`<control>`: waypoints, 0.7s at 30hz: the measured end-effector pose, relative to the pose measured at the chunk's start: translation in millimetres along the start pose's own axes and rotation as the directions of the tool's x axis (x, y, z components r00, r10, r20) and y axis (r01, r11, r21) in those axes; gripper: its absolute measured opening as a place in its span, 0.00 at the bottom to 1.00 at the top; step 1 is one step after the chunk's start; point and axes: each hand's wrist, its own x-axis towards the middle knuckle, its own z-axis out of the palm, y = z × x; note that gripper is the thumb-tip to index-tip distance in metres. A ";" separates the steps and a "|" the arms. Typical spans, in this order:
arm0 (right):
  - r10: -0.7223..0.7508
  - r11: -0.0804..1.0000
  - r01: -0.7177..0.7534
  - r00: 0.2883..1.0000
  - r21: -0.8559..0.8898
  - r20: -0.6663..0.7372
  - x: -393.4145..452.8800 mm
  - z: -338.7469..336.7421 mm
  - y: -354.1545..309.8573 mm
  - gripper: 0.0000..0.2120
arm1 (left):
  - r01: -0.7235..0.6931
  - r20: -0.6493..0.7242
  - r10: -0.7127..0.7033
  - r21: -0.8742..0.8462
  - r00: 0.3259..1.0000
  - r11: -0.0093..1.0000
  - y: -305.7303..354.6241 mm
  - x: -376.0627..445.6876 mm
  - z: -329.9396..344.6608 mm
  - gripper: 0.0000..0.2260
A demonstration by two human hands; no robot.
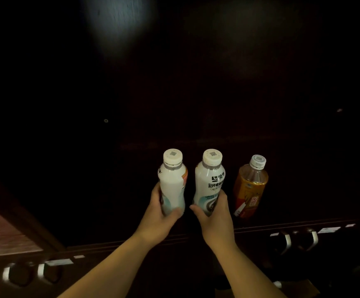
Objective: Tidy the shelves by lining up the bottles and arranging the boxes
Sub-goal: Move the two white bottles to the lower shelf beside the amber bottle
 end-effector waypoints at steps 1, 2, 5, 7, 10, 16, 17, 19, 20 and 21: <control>-0.002 1.000 0.002 1.000 -0.003 0.001 0.3 0.3 0.0 0.36 | -0.005 0.013 0.004 0.019 1.000 1.000 -0.4 -0.6 -1.9 0.40; -0.002 1.000 0.002 1.000 -0.004 0.002 0.3 0.6 0.2 0.36 | -0.012 0.014 0.012 0.030 1.000 0.999 -1.0 -0.2 -2.9 0.38; 0.009 1.000 -0.009 1.000 -0.012 0.002 -0.1 0.3 0.1 0.36 | -0.029 -0.073 0.035 0.071 0.997 0.997 0.0 1.4 1.1 0.35; 0.019 1.000 -0.019 1.000 -0.010 0.005 0.2 -0.3 0.4 0.36 | -0.011 -0.156 0.028 0.106 0.987 0.994 1.8 0.7 7.2 0.37; 0.016 0.999 -0.016 1.000 -0.030 0.001 0.2 -0.1 0.3 0.36 | 0.008 -0.153 0.005 0.085 0.988 0.996 -0.4 -1.7 10.3 0.37; -0.001 1.000 0.001 1.000 -0.031 -0.002 0.6 0.2 0.4 0.36 | 0.013 -0.014 -0.012 0.115 1.000 0.993 -4.7 -1.8 -0.4 0.38; 0.000 1.000 0.000 1.000 -0.026 0.000 0.5 0.4 0.7 0.36 | 0.013 -0.027 -0.010 0.120 1.000 0.993 -3.6 -1.4 0.6 0.37; 0.006 1.000 -0.006 1.000 -0.017 0.003 0.2 0.4 0.8 0.36 | 0.008 -0.074 0.002 0.130 0.997 0.991 -0.8 -1.4 3.9 0.34; 0.013 1.000 -0.013 1.000 -0.010 0.003 0.2 0.4 0.5 0.36 | 0.005 -0.097 0.008 0.139 0.995 0.990 0.1 -1.3 5.4 0.34; 0.019 1.000 -0.019 1.000 0.000 0.000 0.2 0.0 0.4 0.36 | 0.008 -0.112 0.008 0.142 0.994 0.990 0.3 -1.6 6.5 0.35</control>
